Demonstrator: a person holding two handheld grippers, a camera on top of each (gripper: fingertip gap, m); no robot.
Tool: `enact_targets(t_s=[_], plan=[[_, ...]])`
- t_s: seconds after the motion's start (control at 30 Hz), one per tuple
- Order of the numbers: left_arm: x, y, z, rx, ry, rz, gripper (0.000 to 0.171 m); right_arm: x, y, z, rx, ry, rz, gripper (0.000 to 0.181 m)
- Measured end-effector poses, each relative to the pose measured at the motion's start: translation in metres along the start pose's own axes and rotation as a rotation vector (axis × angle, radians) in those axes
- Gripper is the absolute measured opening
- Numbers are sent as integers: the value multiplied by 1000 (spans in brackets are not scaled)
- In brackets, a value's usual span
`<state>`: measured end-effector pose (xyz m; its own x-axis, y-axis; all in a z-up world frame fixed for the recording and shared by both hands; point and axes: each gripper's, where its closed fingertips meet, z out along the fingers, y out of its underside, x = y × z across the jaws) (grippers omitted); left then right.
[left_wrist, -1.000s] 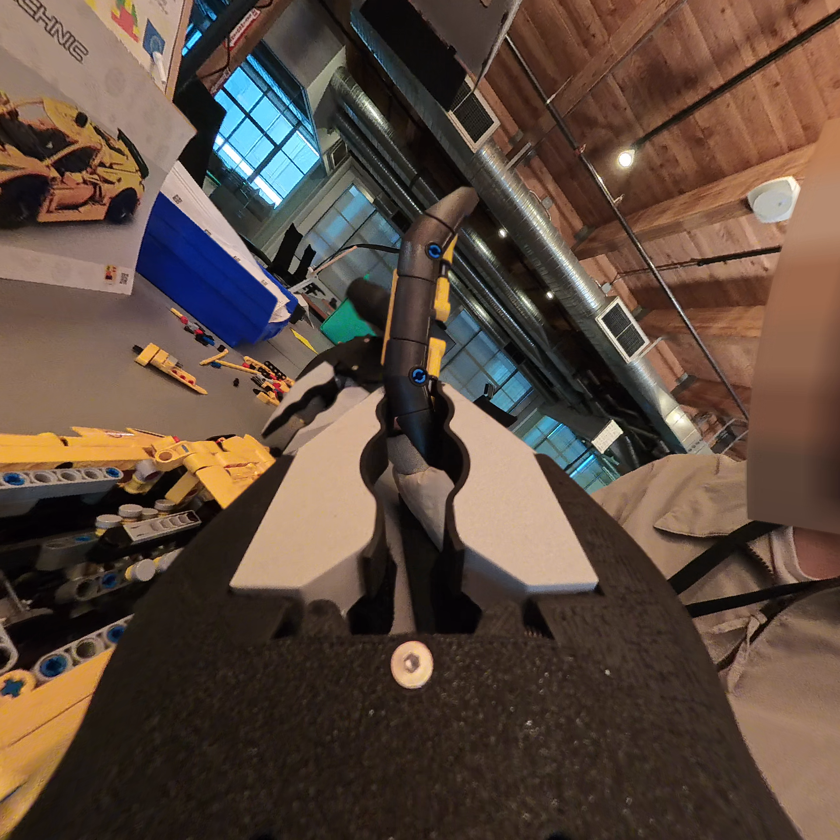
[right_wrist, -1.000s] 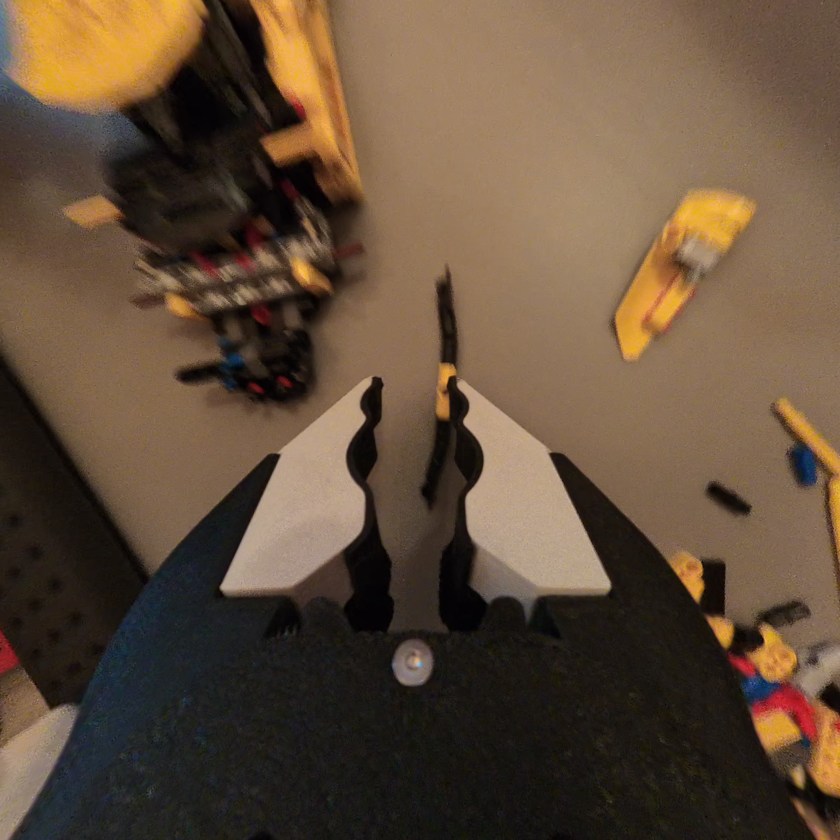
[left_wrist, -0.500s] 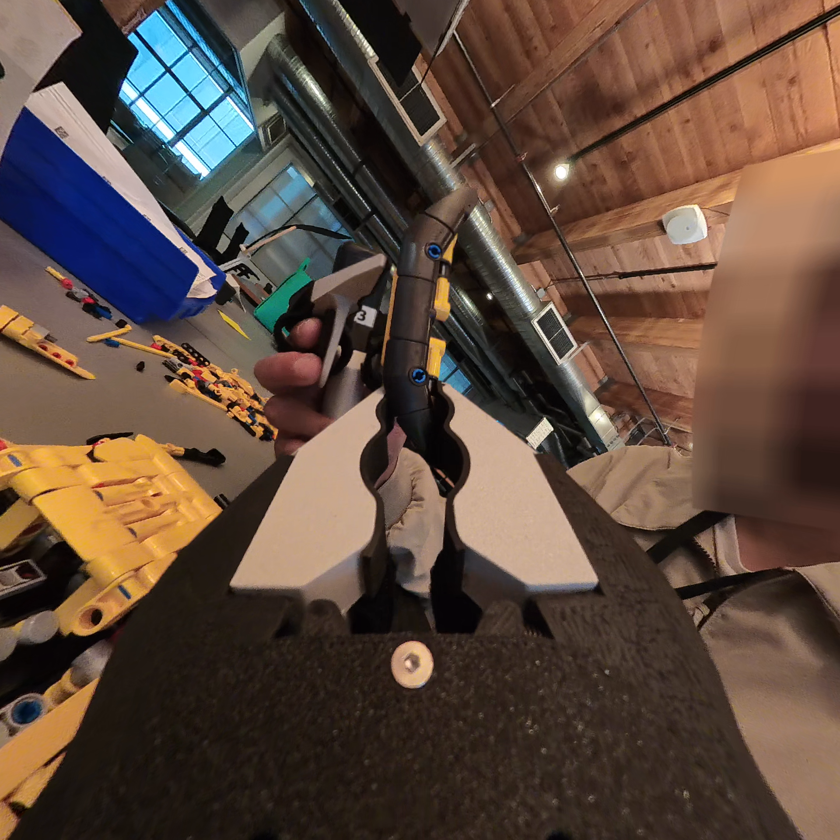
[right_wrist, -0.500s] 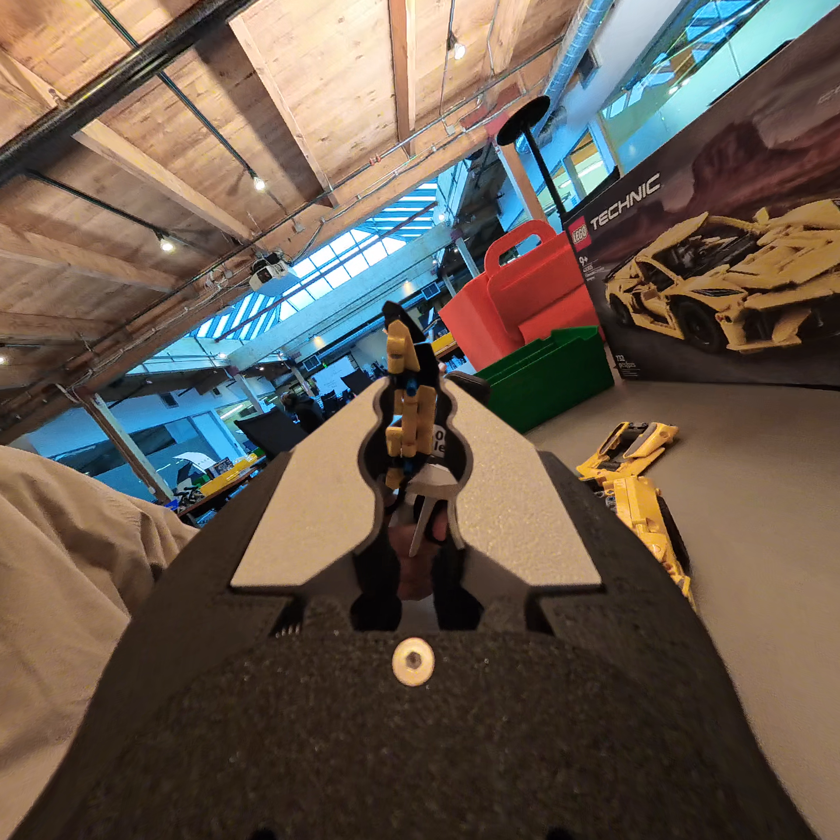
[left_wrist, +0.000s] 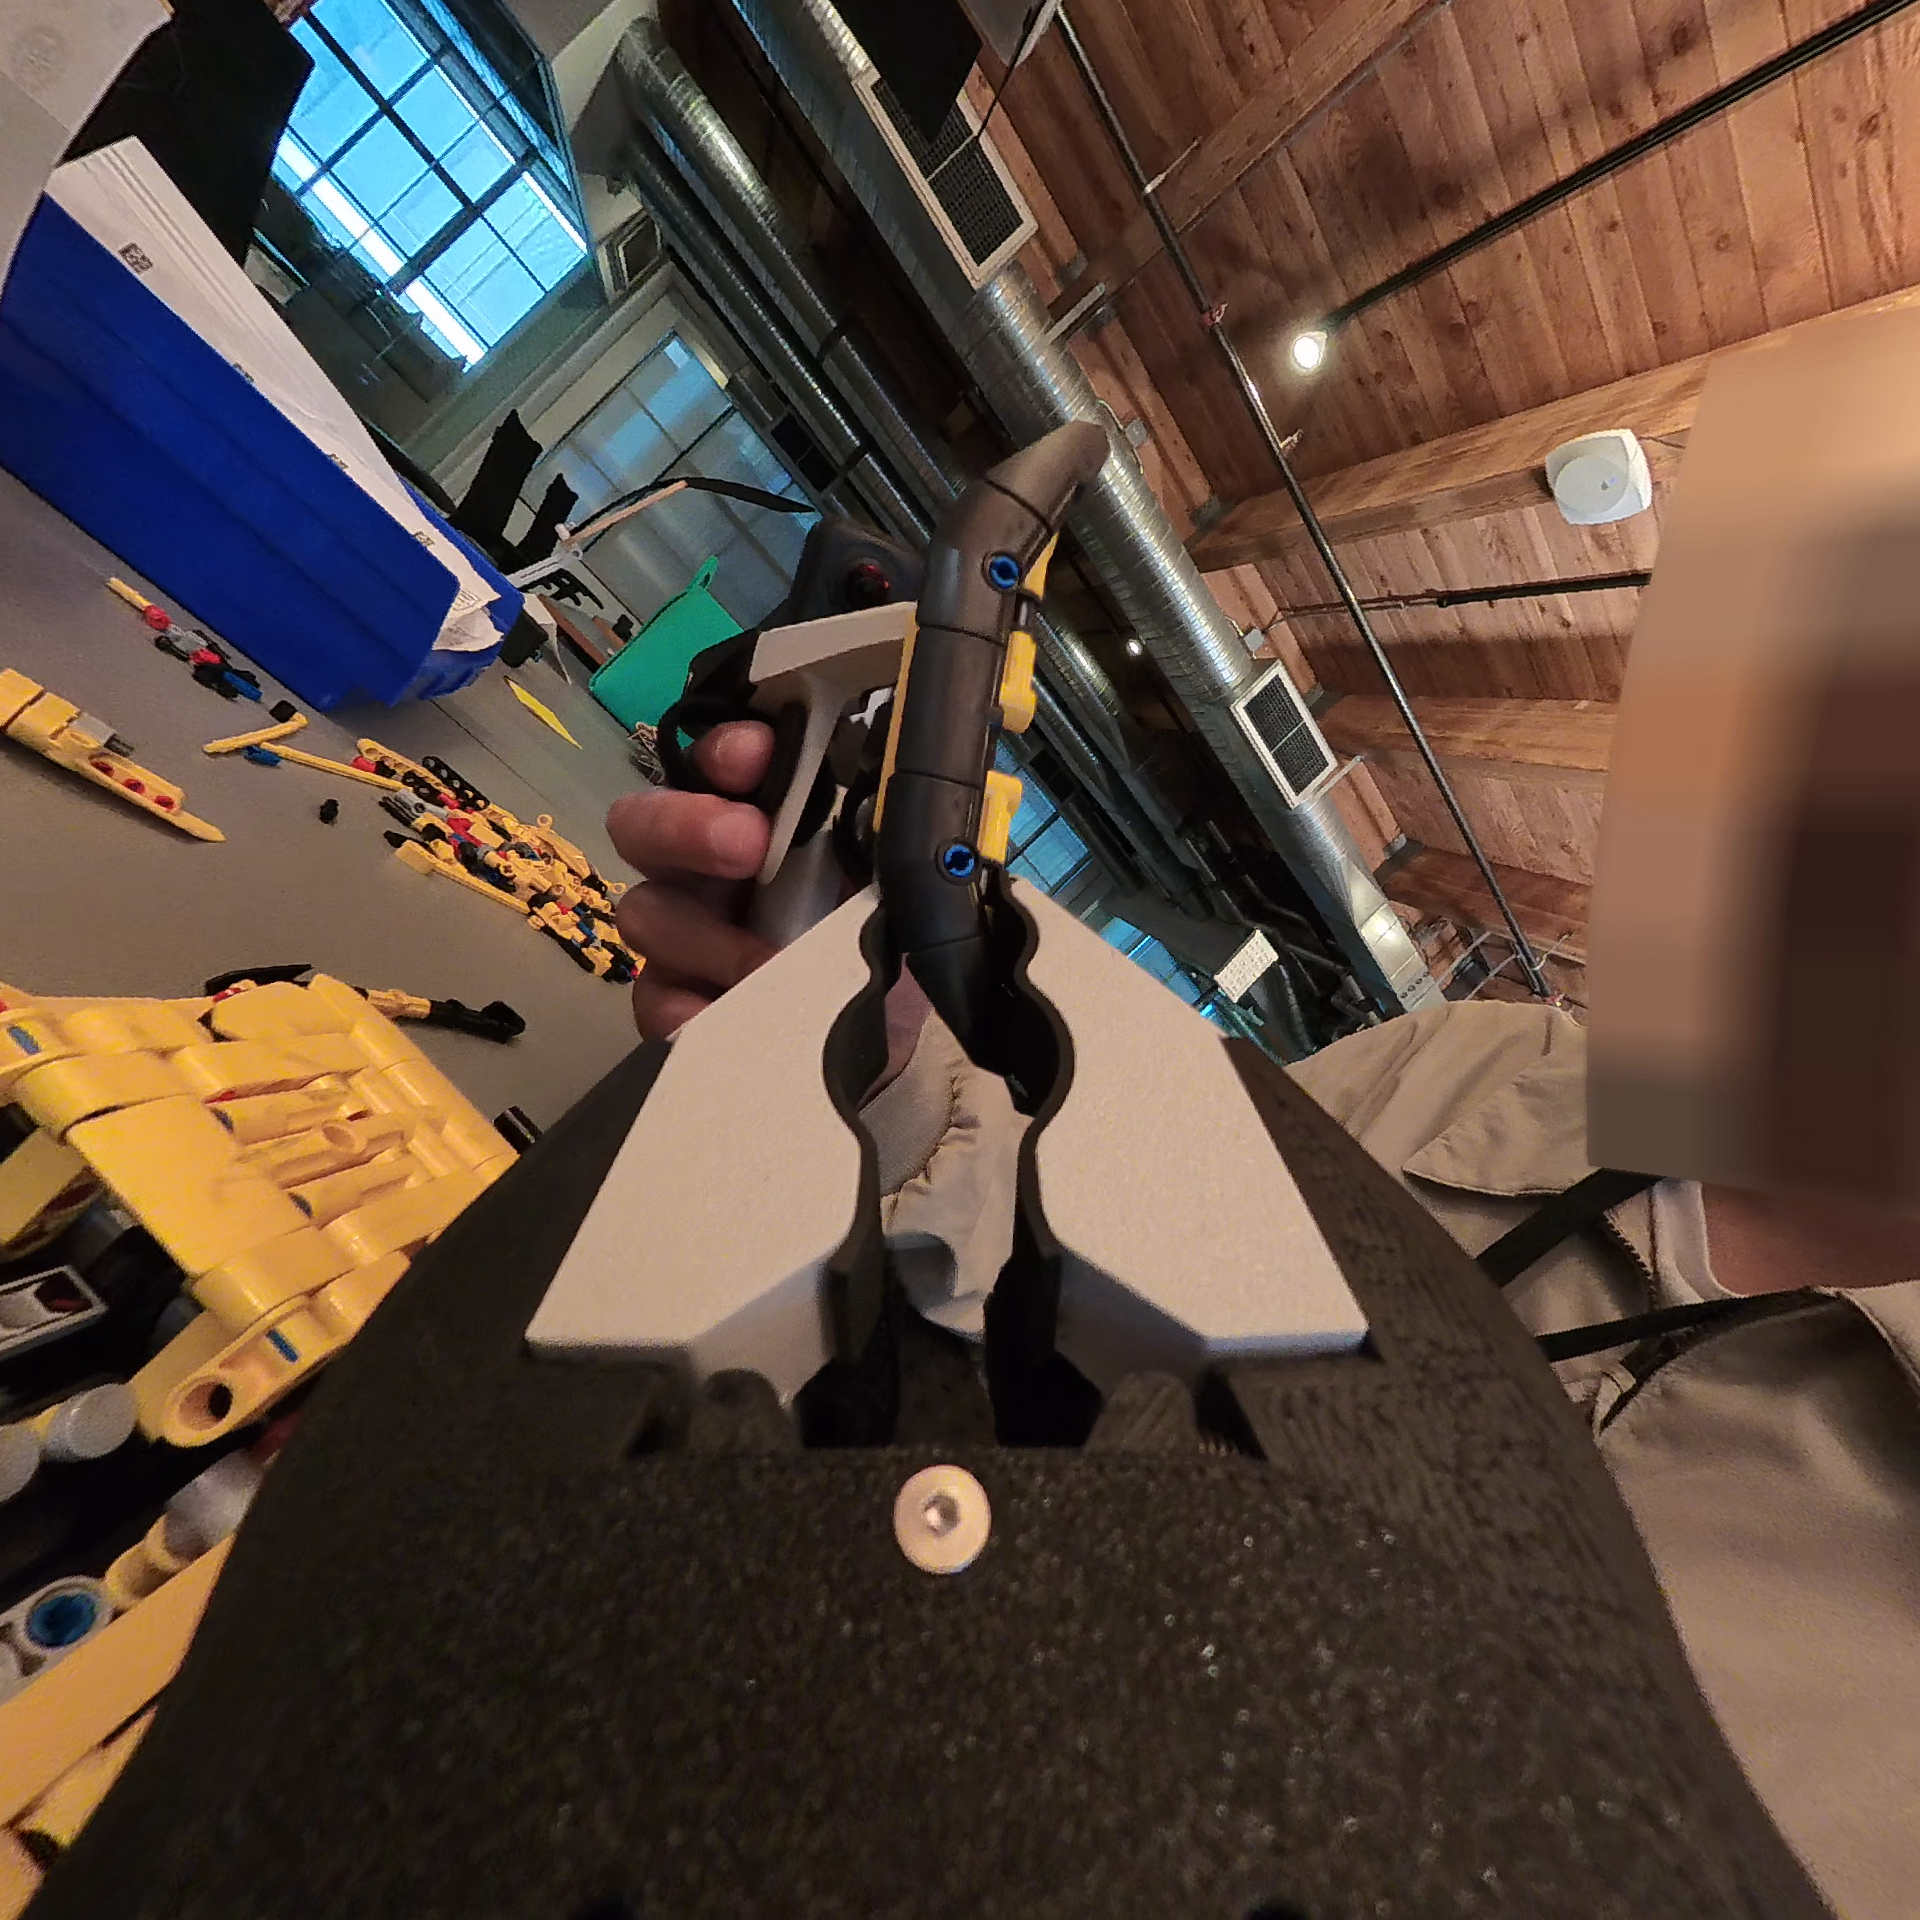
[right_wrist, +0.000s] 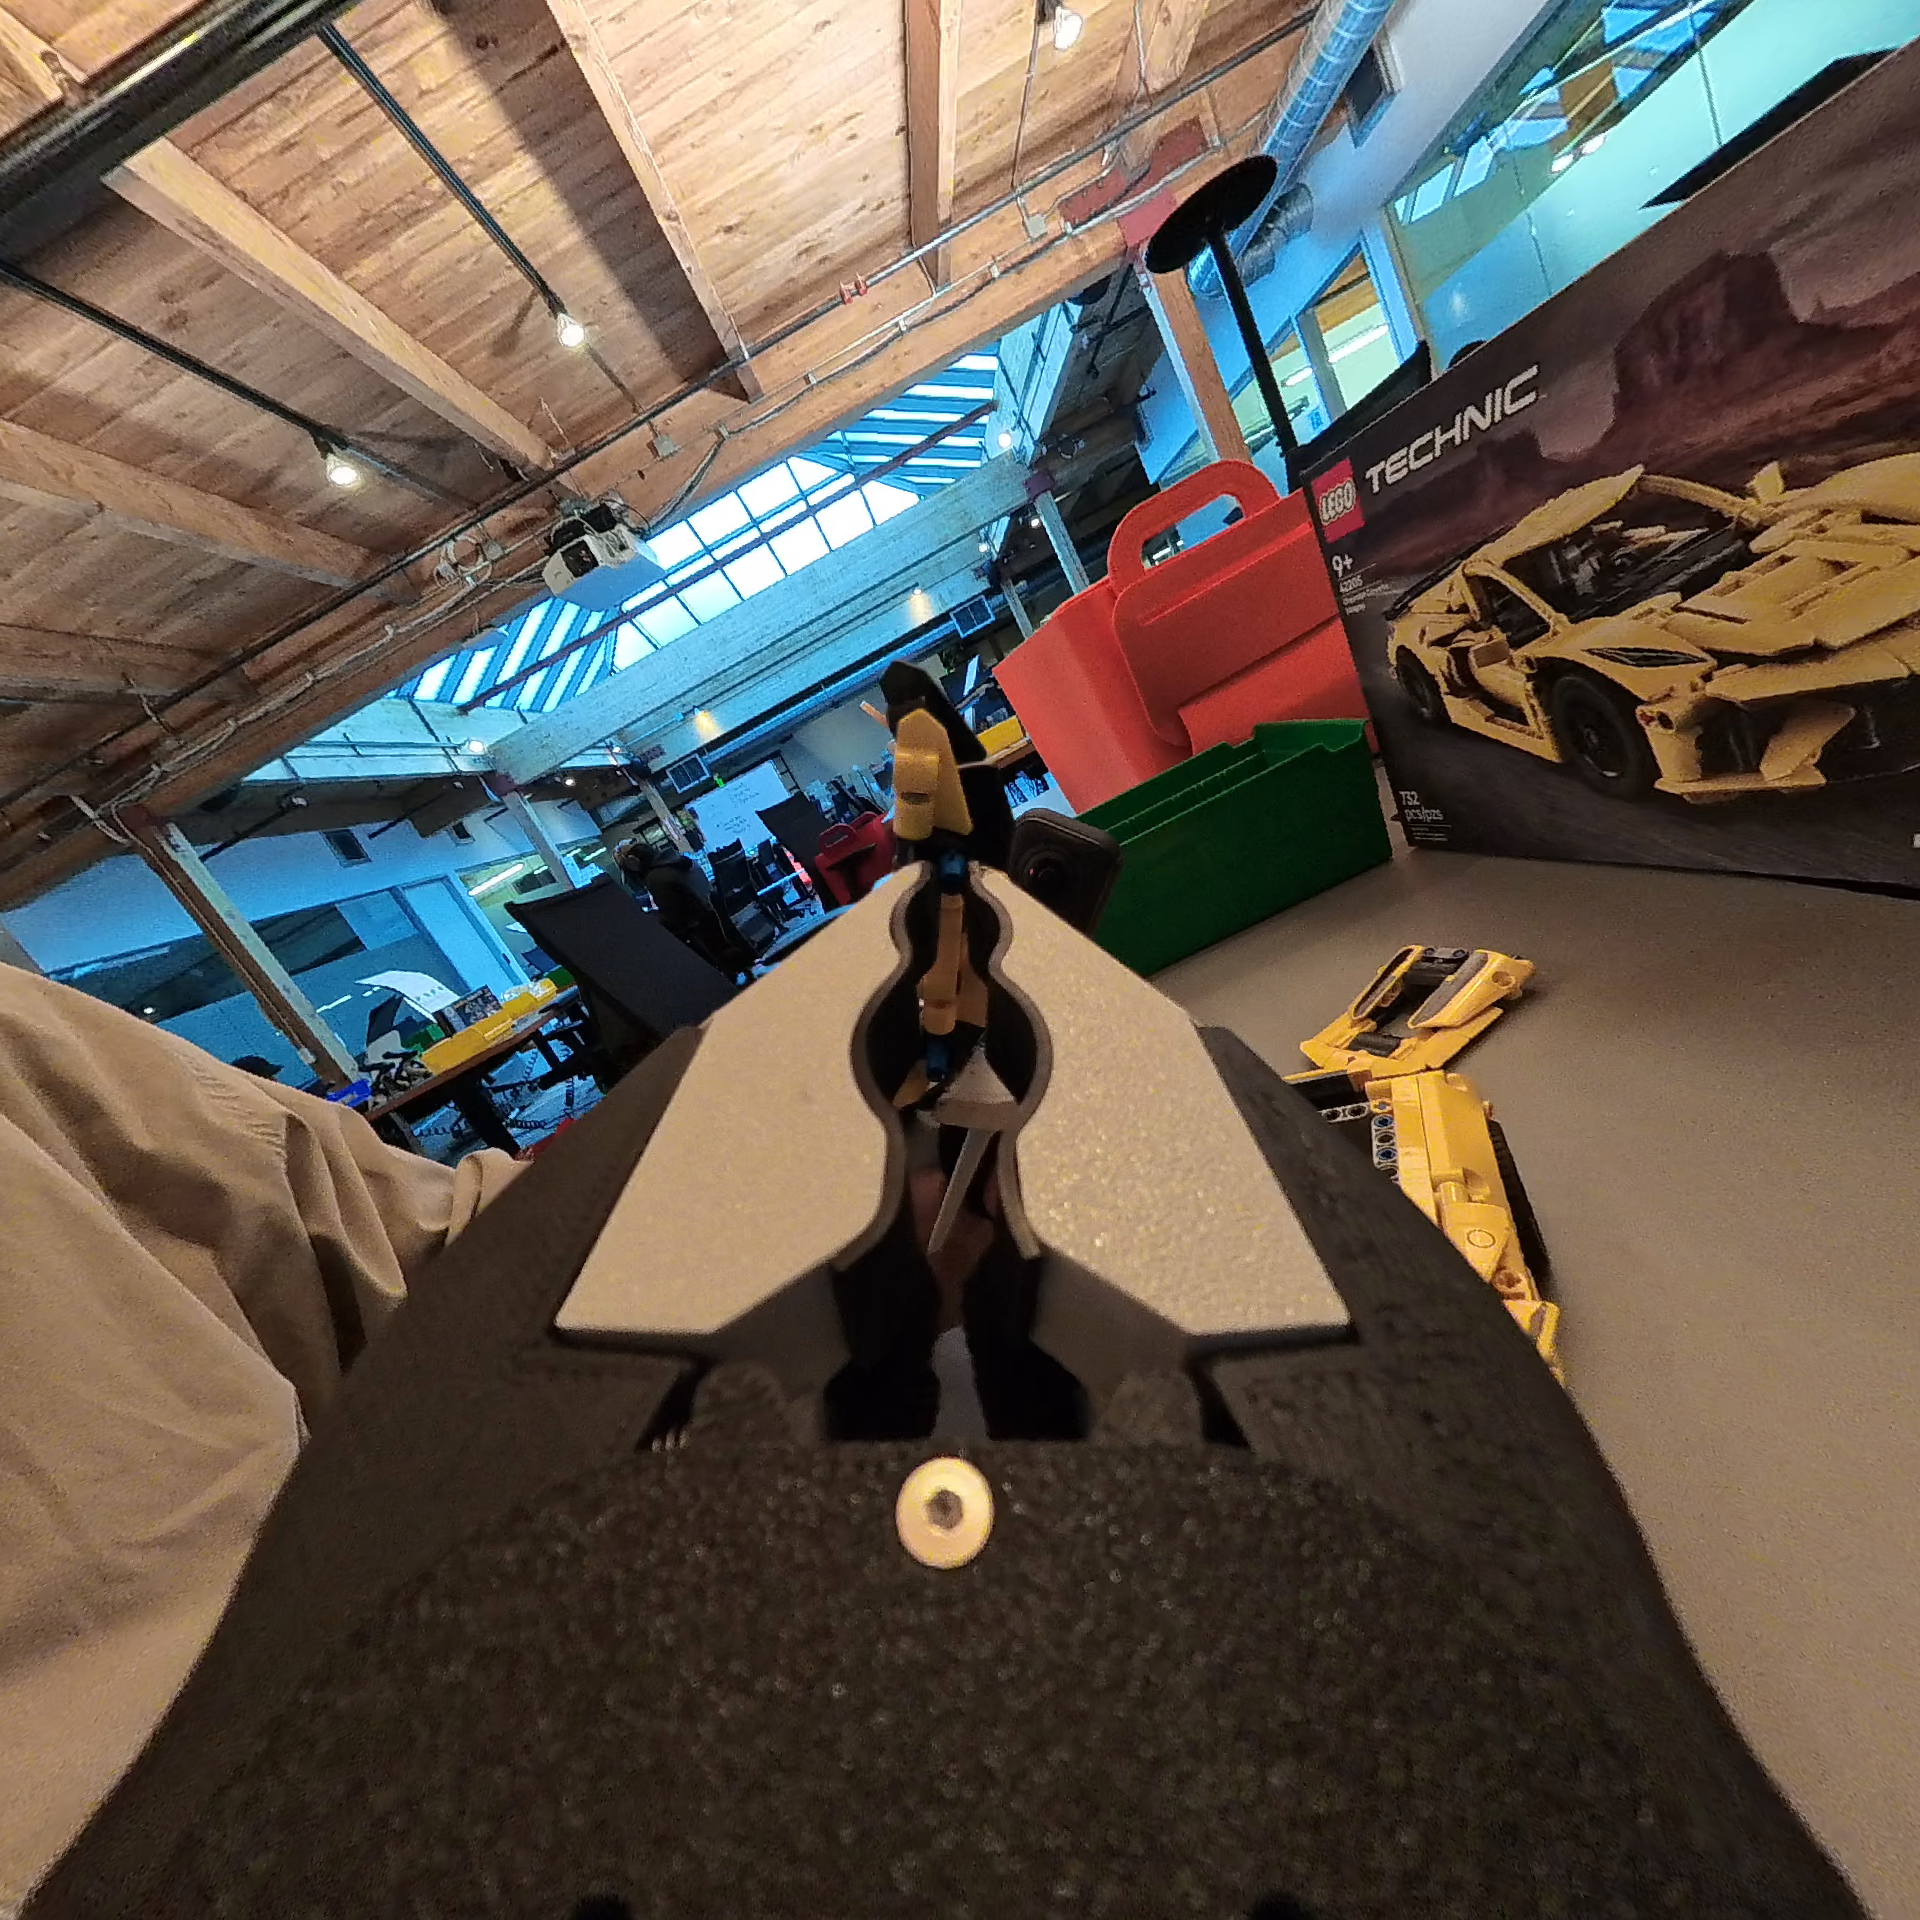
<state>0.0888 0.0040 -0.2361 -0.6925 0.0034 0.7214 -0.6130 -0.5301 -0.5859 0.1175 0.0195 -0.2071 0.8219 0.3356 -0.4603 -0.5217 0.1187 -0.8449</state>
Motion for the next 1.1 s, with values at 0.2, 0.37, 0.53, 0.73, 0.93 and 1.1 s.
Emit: enact_targets(t_s=[0.2,0.37,0.53,0.73,0.93,1.1], plan=[[-19,-16,-14,-28,-284,324,54,4,19,-3,-186,56,-96,3],[-8,-5,-12,-122,-274,422,39,-4,42,0,-335,38,-125,3],[-5,-4,-12,-118,-237,402,24,-5,44,1,-346,33,-107,3],[-5,-16,-13,-19,-194,276,22,-1,41,3,-279,7,2,2],[-9,-23,-18,21,-231,251,21,6,44,6,-261,37,24,2],[-12,-27,-18,65,-239,202,20,10,44,5,-262,59,18,2]])
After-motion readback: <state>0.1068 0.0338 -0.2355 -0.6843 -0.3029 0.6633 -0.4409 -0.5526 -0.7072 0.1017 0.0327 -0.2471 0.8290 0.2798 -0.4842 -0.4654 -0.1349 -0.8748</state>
